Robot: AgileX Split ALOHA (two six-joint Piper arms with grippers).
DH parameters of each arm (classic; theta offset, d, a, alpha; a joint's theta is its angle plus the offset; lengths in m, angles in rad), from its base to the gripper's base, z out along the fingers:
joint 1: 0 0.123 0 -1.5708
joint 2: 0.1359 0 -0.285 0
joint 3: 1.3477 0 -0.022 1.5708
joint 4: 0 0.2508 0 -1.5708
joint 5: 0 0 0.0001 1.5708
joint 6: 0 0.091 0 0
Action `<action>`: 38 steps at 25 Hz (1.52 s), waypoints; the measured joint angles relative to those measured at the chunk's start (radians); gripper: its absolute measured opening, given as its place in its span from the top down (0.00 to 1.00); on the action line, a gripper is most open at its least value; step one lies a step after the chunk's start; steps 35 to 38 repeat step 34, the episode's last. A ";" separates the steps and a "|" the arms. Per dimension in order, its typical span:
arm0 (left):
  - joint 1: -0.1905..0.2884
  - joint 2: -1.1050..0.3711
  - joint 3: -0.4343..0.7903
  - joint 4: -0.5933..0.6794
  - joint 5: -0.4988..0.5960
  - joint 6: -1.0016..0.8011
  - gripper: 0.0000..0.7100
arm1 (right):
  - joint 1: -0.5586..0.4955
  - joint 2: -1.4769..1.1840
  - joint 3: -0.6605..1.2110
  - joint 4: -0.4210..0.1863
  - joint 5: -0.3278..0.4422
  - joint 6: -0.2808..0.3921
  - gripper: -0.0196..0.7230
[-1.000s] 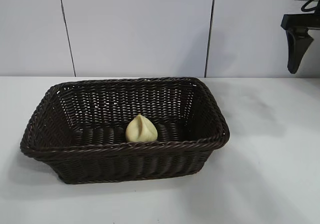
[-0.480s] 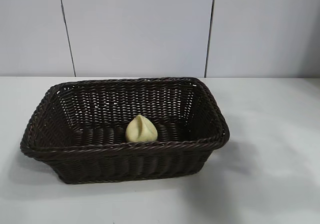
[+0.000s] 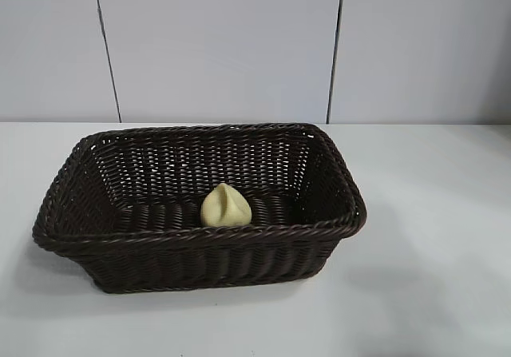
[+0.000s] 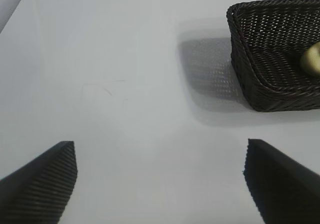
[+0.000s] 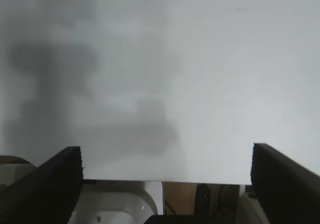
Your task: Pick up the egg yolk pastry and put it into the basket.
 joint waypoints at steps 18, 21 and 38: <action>0.000 0.000 0.000 0.000 0.000 0.000 0.07 | 0.000 -0.606 0.010 0.002 0.027 0.006 0.09; 0.000 0.000 0.000 0.000 0.000 0.000 0.07 | 0.013 -0.608 0.010 0.002 0.029 0.006 0.09; 0.000 0.000 0.000 0.000 0.000 0.000 0.07 | 0.073 -0.608 0.010 0.006 0.029 0.006 0.09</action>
